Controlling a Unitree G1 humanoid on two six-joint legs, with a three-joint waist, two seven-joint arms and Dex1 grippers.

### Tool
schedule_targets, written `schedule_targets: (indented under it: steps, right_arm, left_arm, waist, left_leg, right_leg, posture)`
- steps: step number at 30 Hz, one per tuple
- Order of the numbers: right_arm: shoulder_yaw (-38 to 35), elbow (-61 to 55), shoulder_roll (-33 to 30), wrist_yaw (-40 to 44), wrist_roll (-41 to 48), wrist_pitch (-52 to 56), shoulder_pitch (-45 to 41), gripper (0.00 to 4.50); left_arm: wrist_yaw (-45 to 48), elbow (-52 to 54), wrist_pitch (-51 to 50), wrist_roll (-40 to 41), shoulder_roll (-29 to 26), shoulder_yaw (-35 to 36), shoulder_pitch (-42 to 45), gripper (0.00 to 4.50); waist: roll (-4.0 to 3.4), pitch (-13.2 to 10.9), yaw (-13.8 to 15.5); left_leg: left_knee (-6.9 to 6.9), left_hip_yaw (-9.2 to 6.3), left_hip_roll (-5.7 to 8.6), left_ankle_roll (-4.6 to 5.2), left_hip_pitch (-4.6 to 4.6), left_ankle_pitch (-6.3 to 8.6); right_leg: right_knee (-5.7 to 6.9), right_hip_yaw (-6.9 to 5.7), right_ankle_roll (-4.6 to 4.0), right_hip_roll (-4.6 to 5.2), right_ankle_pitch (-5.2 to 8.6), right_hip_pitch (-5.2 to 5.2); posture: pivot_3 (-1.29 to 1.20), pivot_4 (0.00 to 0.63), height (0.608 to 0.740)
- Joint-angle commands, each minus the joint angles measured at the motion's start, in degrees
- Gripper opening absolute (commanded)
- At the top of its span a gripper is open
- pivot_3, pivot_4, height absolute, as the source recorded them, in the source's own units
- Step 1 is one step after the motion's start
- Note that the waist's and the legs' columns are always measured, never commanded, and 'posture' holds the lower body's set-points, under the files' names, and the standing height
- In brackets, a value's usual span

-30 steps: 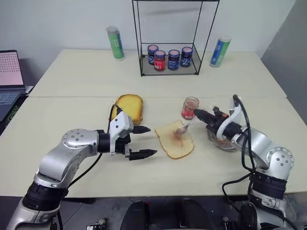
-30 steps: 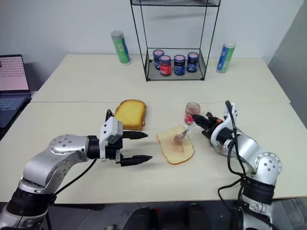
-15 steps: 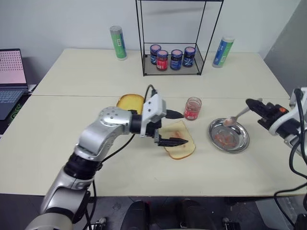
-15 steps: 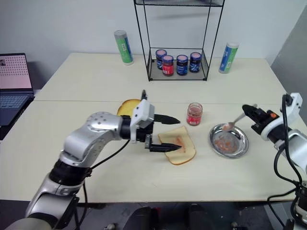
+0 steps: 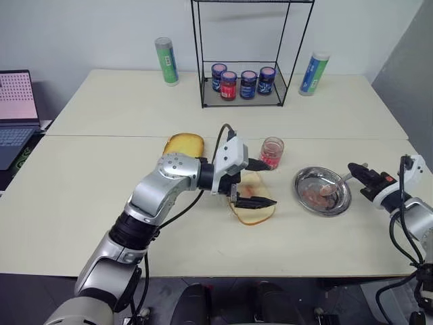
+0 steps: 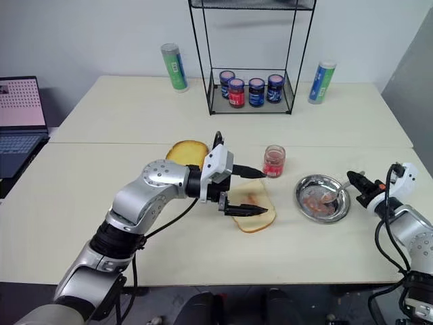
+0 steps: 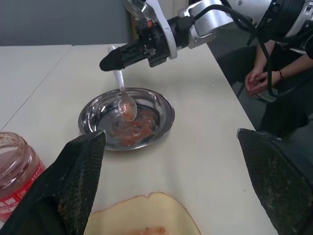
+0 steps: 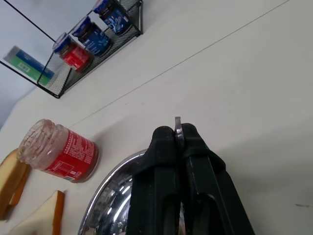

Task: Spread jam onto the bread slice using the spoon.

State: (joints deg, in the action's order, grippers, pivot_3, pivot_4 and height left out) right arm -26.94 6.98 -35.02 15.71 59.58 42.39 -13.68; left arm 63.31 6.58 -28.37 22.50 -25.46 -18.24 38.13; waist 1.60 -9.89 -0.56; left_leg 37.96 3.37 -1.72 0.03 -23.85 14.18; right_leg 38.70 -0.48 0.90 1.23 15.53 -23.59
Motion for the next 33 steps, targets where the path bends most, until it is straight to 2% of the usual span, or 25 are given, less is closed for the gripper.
schedule_targets:
  steps: [1, 2, 4, 5, 6, 22, 29, 33]
  right_arm:
    - [-1.5, 3.3, 0.7, 1.6, -1.9, -0.9, -1.8, 0.05]
    - [-1.7, 4.1, 0.8, 1.9, -2.1, -1.0, -2.3, 0.05]
    - [-2.2, 5.6, 1.3, 2.1, -2.2, -0.9, -3.2, 0.50]
    - [-2.5, 5.9, 1.5, 2.2, -2.4, -0.9, -3.5, 0.58]
    - [-2.7, 6.4, 1.6, 2.4, -2.6, -0.8, -3.8, 0.93]
    - [-6.3, 8.1, 1.8, 3.0, -2.9, 1.0, -5.0, 4.42]
    - [-6.5, 7.3, 1.5, 4.0, -4.4, 1.4, -4.6, 4.47]
    - [-7.8, 6.8, -1.2, 3.5, -7.7, -0.4, -2.6, 4.47]
  left_arm:
    - [-0.2, 2.9, -0.1, 0.5, -0.2, 1.2, -0.1, 4.50]
    - [-0.3, 2.9, -0.1, 0.5, -0.1, 1.3, -0.1, 4.50]
    - [-0.5, 3.0, -0.1, 0.5, -0.1, 1.3, -0.3, 4.50]
    - [-0.5, 3.1, -0.1, 0.5, -0.1, 1.3, -0.3, 4.50]
    - [-0.6, 3.1, -0.1, 0.5, -0.1, 1.3, -0.3, 4.50]
    - [-0.4, 2.7, 0.3, 0.4, -0.2, 1.6, -0.5, 4.50]
    - [0.2, 1.7, 1.0, 0.1, -0.5, 2.0, 0.1, 4.50]
    - [0.2, 2.0, 0.0, 0.7, -2.6, 4.1, 0.0, 4.50]
  waist:
    - [0.00, 0.0, 0.1]
    - [0.00, 0.0, 0.1]
    - [0.00, 0.0, 0.1]
    - [0.00, 0.0, 0.2]
    - [0.00, 0.0, 0.2]
    - [-0.02, 0.0, 0.2]
    - [-0.02, 0.0, 0.2]
    - [-0.03, 0.0, 0.2]
  left_leg:
    - [0.01, 0.00, 0.00, 0.00, 0.01, 0.00]
    - [0.03, -0.02, 0.00, 0.00, 0.01, 0.00]
    - [0.04, -0.01, 0.02, 0.00, 0.04, 0.00]
    - [0.04, -0.01, 0.02, 0.00, 0.04, 0.00]
    - [0.04, -0.02, 0.02, 0.00, 0.03, 0.00]
    - [0.03, -0.01, 0.02, 0.00, 0.04, 0.00]
    - [0.03, -0.01, 0.02, 0.00, 0.04, 0.00]
    - [0.03, -0.02, 0.02, 0.00, 0.03, 0.00]
  right_leg:
    - [0.01, 0.00, -0.01, 0.00, 0.00, 0.01]
    - [0.00, -0.02, -0.01, 0.00, -0.01, 0.04]
    - [0.00, -0.02, -0.01, 0.02, -0.01, 0.07]
    - [0.00, -0.02, -0.01, 0.02, -0.01, 0.07]
    - [0.01, -0.02, -0.07, 0.02, -0.04, 0.07]
    - [0.02, -0.01, -0.08, 0.03, -0.04, 0.06]
    - [0.02, -0.02, -0.08, 0.03, -0.04, 0.06]
    - [0.02, -0.02, -0.08, 0.03, -0.04, 0.06]
  posture:
    - [0.00, 0.150, 0.740]
    - [0.00, 0.150, 0.740]
    - [0.00, 0.150, 0.740]
    - [0.00, 0.150, 0.740]
    - [0.00, 0.150, 0.740]
    - [0.00, 0.150, 0.740]
    - [0.00, 0.150, 0.740]
    - [0.00, 0.150, 0.740]
